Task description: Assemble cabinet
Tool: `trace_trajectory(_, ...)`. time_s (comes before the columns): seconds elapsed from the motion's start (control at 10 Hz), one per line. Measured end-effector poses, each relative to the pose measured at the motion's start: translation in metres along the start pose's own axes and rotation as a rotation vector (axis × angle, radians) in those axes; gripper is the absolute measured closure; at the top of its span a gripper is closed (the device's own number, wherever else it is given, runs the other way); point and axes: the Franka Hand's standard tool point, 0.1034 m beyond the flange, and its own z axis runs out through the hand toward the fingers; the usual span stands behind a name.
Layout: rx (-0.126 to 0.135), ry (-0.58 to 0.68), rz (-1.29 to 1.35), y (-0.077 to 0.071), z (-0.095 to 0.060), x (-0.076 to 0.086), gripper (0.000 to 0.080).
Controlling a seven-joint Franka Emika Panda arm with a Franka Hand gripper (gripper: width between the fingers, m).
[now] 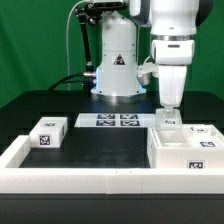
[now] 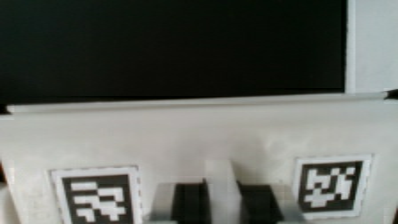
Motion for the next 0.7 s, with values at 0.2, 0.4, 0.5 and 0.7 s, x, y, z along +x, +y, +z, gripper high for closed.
trace_trajectory(0.2, -0.006, 0.001, 0.011, 0.007, -0.003, -0.004, 0.0731)
trace_trajectory(0.4, -0.008, 0.005, 0.028, 0.015, -0.003, -0.009, 0.0731)
trace_trajectory(0.5, -0.007, 0.005, 0.032, 0.018, -0.004, -0.01, 0.0731)
trace_trajectory(0.7, -0.007, 0.007, 0.036, 0.029, -0.006, -0.008, 0.0731)
